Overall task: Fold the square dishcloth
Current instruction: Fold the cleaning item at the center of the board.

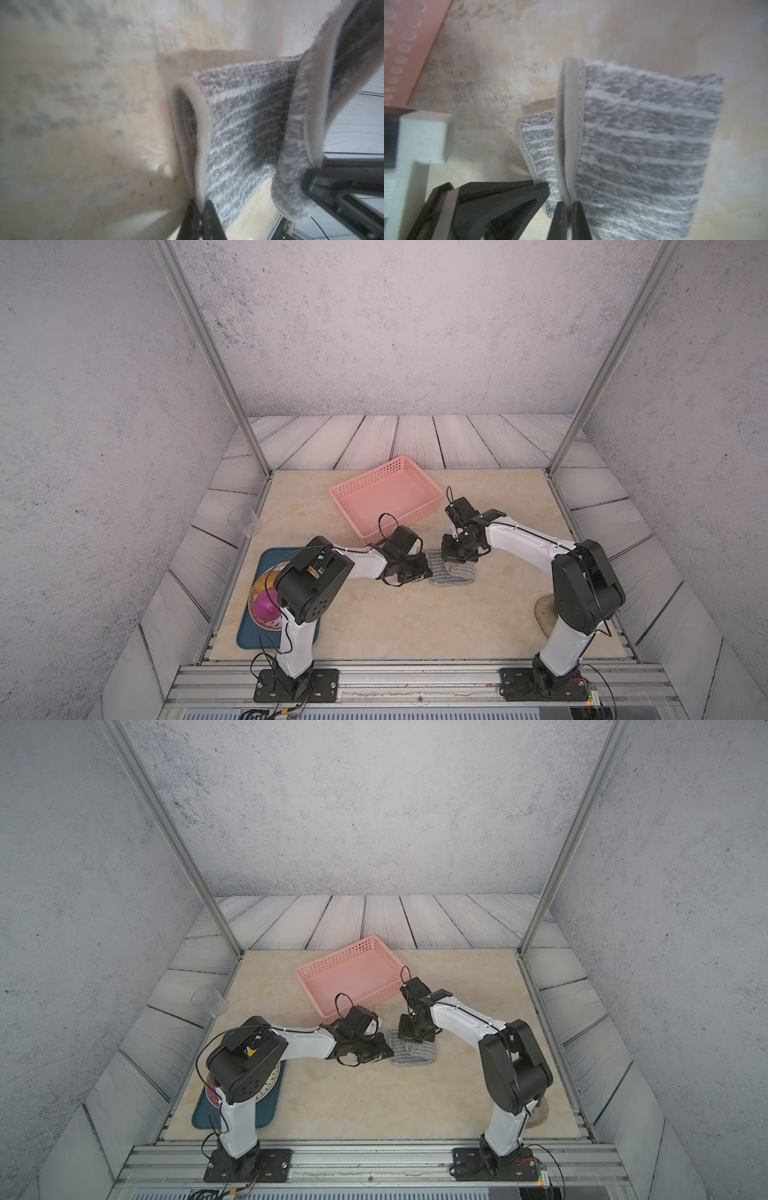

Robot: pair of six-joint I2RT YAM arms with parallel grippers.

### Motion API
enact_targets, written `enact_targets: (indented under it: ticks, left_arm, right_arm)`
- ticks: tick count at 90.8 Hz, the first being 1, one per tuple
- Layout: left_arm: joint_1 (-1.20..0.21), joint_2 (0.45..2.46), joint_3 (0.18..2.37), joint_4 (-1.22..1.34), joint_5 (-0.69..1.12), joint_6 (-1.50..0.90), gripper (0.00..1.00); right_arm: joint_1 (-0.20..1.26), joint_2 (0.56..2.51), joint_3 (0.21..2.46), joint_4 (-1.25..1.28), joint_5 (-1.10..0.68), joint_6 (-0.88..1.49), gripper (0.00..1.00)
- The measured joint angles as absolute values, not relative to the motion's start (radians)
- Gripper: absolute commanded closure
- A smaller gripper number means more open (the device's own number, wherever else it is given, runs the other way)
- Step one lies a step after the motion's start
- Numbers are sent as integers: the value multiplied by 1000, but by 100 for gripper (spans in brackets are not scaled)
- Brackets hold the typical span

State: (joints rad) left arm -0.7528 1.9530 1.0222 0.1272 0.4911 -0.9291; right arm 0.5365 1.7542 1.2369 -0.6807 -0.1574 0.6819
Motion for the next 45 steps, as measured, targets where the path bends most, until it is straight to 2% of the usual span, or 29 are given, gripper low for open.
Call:
enact_targets:
  ticks: [45]
  left_arm:
    - [-753,1965,1017,168,505,-947,90]
  right_arm:
    - [571,1781,1250,-672,-210,694,100]
